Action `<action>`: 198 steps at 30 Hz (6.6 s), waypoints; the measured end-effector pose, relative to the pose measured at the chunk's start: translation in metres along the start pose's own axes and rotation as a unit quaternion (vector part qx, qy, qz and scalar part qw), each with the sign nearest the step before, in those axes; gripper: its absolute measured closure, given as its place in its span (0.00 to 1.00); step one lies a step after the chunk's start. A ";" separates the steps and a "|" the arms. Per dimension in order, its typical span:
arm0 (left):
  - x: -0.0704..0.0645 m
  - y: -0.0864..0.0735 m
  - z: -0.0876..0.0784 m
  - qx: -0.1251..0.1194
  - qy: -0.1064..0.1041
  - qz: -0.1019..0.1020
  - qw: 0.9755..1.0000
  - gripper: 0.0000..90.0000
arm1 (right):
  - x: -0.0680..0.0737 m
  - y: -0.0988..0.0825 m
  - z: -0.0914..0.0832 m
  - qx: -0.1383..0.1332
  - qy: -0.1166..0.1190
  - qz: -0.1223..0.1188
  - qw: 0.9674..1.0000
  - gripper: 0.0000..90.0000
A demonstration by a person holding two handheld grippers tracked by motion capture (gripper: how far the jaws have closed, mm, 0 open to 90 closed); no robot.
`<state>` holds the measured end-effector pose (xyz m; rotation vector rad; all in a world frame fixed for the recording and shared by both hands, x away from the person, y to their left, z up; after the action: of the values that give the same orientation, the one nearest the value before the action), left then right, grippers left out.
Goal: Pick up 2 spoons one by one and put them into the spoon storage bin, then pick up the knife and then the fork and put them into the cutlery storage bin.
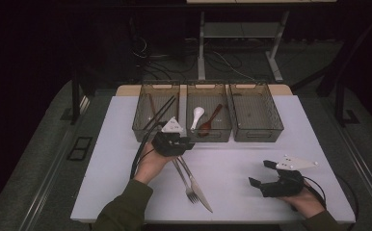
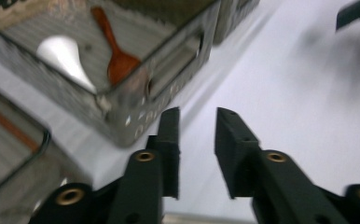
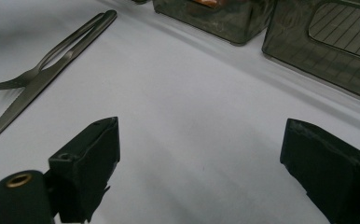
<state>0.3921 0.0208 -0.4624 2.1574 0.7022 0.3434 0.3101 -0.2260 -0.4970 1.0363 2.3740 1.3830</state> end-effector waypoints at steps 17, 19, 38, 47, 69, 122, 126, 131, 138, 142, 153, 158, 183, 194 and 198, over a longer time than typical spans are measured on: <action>0.002 -0.050 -0.008 0.054 -0.020 0.015 0.998 1.00 | 0.000 0.000 0.000 0.000 -0.001 -0.003 1.000 0.14; 0.002 -0.053 -0.006 0.058 -0.020 0.014 0.998 1.00 | 0.000 0.000 0.001 0.002 -0.001 -0.001 1.000 0.14; -0.003 -0.065 0.007 0.098 -0.018 0.046 0.994 1.00 | -0.001 0.000 0.001 0.003 -0.002 0.000 1.000 0.14; -0.001 -0.072 -0.003 0.114 -0.014 0.058 0.992 1.00 | -0.002 -0.001 0.000 0.002 -0.002 -0.001 1.000 0.14; -0.016 -0.127 -0.074 0.119 -0.029 0.023 0.992 1.00 | -0.001 -0.001 0.002 0.004 -0.004 -0.002 1.000 0.14; -0.063 -0.073 -0.049 0.029 -0.115 0.091 0.989 0.95 | 0.015 0.007 0.007 0.032 0.027 -0.012 0.999 0.14; -0.062 -0.059 -0.047 0.017 -0.102 0.086 0.991 0.95 | 0.021 0.015 0.010 0.029 0.040 -0.011 0.999 0.14; -0.062 -0.036 -0.040 -0.007 -0.082 0.077 0.994 0.95 | 0.033 0.030 0.014 0.019 0.062 -0.011 0.998 0.14; -0.073 -0.008 -0.021 -0.021 -0.071 0.083 0.994 0.95 | 0.046 0.053 0.023 0.004 0.090 -0.004 0.996 0.16; -0.077 0.004 -0.008 -0.024 -0.058 0.088 0.994 0.95 | 0.051 0.068 0.027 -0.012 0.103 0.009 0.995 0.17; -0.078 0.021 0.010 -0.038 -0.038 0.073 0.996 0.95 | 0.044 0.096 0.038 -0.026 0.086 0.045 0.995 0.42; -0.080 0.026 0.012 -0.042 -0.031 0.076 0.996 0.95 | 0.035 0.105 0.047 -0.042 0.092 0.070 0.992 0.59; -0.072 0.029 -0.003 -0.082 -0.053 0.028 0.995 0.66 | 0.015 0.134 0.038 -0.091 0.078 0.075 0.990 0.97; -0.052 -0.009 -0.024 -0.067 -0.045 0.011 0.997 0.48 | -0.035 0.158 0.002 -0.113 0.029 0.087 0.989 0.97; -0.048 -0.026 -0.032 -0.059 -0.051 -0.001 0.997 0.42 | -0.056 0.169 -0.012 -0.117 0.006 0.087 0.989 0.97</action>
<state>0.3296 0.0259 -0.4627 2.0462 0.6114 0.2647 0.4242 -0.2187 -0.3604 1.1915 2.1064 1.6842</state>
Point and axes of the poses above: each handheld gripper's, and its own axes: z roughly forward along the jaws, y roughly out of its top, x roughly to its left, the point moved 10 cm from there along z, roughly forward along the jaws, and after that the axes turned 6 degrees about y, right-handed, at the moved point
